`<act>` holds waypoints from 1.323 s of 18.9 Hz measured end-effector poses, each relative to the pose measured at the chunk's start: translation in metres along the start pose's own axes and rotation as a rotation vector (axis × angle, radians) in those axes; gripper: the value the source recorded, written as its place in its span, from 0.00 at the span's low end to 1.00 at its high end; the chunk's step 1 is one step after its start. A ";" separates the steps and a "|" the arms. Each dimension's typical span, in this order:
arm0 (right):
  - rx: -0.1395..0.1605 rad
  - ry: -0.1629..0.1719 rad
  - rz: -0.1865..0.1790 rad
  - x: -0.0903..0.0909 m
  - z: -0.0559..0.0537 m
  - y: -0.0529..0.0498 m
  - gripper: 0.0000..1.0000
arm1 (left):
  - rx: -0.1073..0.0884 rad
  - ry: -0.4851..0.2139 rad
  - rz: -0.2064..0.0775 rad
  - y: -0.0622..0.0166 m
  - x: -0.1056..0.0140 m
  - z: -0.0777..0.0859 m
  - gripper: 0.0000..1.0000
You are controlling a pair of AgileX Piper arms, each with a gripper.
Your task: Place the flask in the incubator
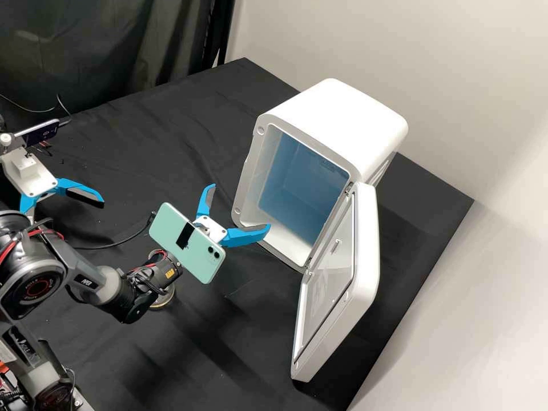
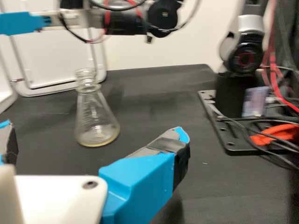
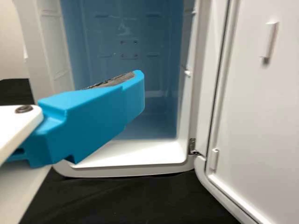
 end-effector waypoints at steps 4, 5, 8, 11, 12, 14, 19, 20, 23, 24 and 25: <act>-0.020 0.010 -0.016 0.001 -0.002 -0.004 1.00 | 0.002 0.090 0.035 0.0081 -0.001 -0.024 1.00; -0.020 0.016 -0.018 0.001 -0.003 -0.005 1.00 | 0.002 0.114 0.041 0.0096 -0.001 -0.031 1.00; -0.019 0.025 -0.027 0.001 -0.005 -0.007 1.00 | -0.004 0.168 0.060 0.0133 -0.005 -0.045 1.00; -0.032 0.028 -0.029 0.001 -0.006 -0.008 1.00 | -0.002 0.192 0.060 0.0137 -0.009 -0.052 1.00; -0.035 0.028 -0.028 0.001 -0.006 -0.008 1.00 | -0.001 0.193 0.060 0.0137 -0.009 -0.053 1.00; -0.037 0.028 -0.028 0.001 -0.006 -0.008 1.00 | 0.001 0.187 0.057 0.0135 -0.009 -0.052 1.00; -0.037 0.029 -0.029 0.001 -0.007 -0.008 1.00 | 0.018 0.173 0.071 0.0170 -0.010 -0.050 1.00; -0.037 0.029 -0.029 0.001 -0.007 -0.008 1.00 | 0.022 0.171 0.076 0.0182 -0.010 -0.049 1.00; -0.037 0.029 -0.029 0.001 -0.007 -0.008 1.00 | 0.019 0.147 0.097 0.0213 -0.015 -0.040 1.00; -0.037 0.029 -0.029 0.001 -0.007 -0.008 1.00 | 0.023 0.137 0.103 0.0224 -0.016 -0.038 1.00; -0.037 0.029 -0.029 0.001 -0.007 -0.008 1.00 | 0.020 0.126 0.108 0.0228 -0.017 -0.034 1.00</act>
